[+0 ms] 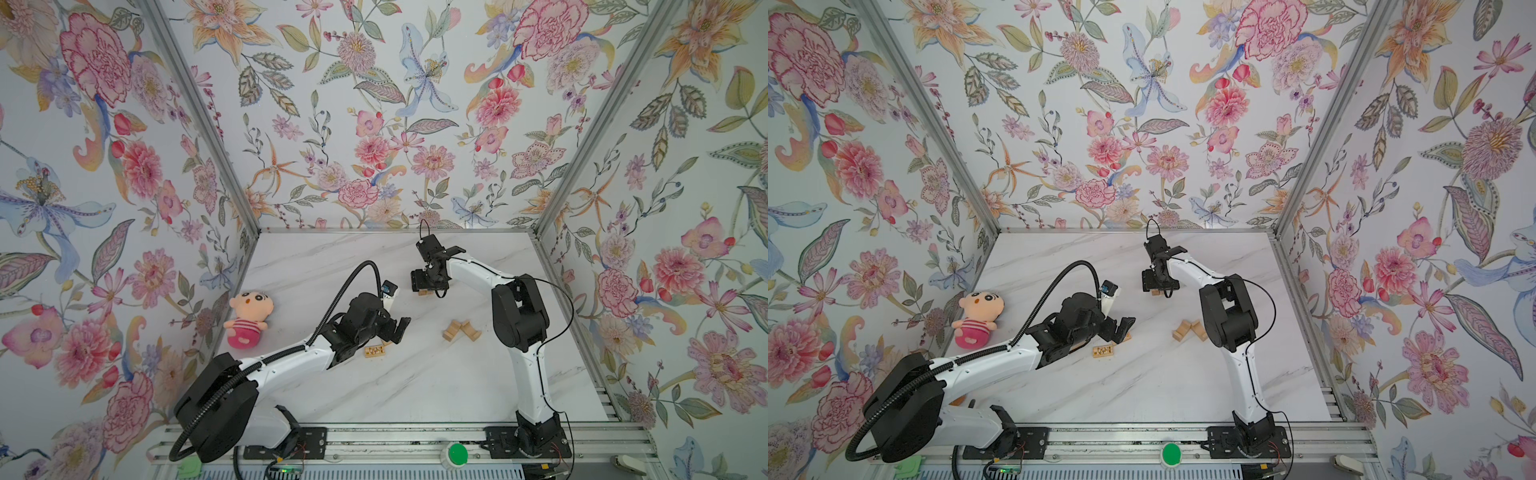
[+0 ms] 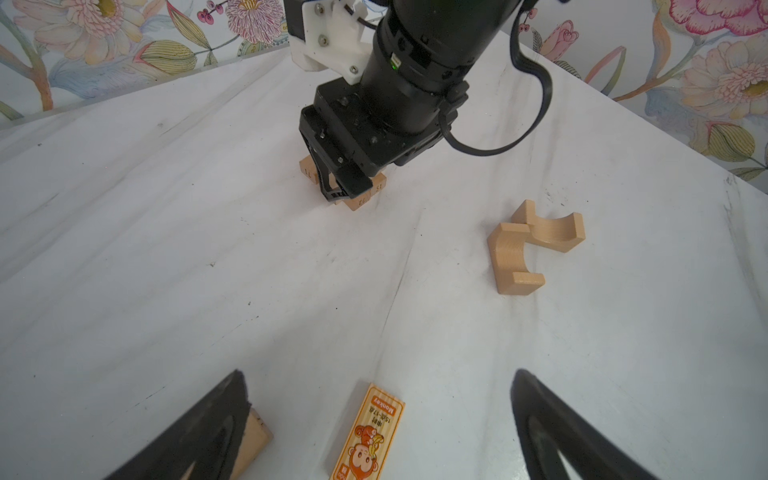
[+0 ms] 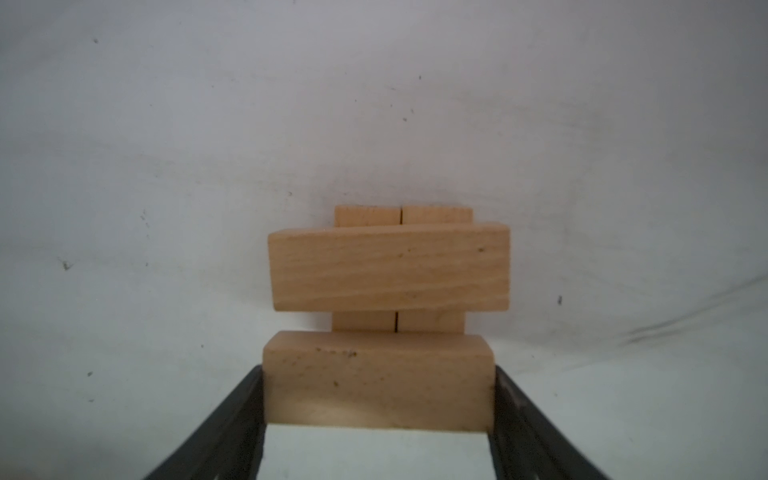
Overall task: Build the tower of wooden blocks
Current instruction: 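Lower the held block onto the crosswise top block and open the right gripper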
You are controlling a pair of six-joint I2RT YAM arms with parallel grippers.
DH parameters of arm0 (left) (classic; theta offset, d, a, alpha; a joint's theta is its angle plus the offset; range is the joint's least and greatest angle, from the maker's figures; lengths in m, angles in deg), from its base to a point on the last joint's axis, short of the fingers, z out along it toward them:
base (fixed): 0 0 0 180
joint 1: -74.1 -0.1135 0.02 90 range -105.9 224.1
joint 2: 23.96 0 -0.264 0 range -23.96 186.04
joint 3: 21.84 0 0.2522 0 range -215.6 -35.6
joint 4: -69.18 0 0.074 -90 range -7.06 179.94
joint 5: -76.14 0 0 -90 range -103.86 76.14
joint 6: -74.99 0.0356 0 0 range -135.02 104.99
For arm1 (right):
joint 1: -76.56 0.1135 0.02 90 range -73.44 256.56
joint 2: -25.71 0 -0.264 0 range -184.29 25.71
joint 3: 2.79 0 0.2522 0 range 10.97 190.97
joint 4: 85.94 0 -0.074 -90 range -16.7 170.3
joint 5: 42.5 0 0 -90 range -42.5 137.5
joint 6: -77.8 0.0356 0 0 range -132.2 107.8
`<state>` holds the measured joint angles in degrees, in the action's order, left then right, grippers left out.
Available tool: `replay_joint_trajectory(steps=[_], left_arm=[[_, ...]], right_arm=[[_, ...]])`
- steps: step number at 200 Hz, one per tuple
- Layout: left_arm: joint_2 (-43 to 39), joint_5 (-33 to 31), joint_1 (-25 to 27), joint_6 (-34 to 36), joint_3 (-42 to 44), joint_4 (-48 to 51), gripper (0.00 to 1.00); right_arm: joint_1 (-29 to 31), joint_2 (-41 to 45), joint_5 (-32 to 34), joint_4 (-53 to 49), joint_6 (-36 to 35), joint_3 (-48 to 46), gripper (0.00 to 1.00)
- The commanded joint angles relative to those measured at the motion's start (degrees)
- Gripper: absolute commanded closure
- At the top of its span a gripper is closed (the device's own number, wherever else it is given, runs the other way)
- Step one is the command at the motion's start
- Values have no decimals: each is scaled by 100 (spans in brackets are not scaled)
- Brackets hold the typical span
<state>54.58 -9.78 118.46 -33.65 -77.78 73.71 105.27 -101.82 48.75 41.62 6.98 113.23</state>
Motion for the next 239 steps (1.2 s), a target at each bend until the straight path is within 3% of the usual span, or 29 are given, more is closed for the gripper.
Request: replay_joint_trajectory(steps=[1, 84, 164, 239], left_arm=[[-50, -109, -65, 57, -28, -52, 1], [-107, -109, -66, 44, 16, -61, 1], [-190, -109, -67, 18, 94, -81, 1], [-320, -175, -68, 17, 135, -46, 1]], right_arm=[[-57, -171, -11, -24, -65, 162, 32], [-54, -159, -28, -26, -87, 163, 28], [-41, -119, -38, -44, -98, 150, 10], [-23, 300, 30, -52, -72, -3, 5]])
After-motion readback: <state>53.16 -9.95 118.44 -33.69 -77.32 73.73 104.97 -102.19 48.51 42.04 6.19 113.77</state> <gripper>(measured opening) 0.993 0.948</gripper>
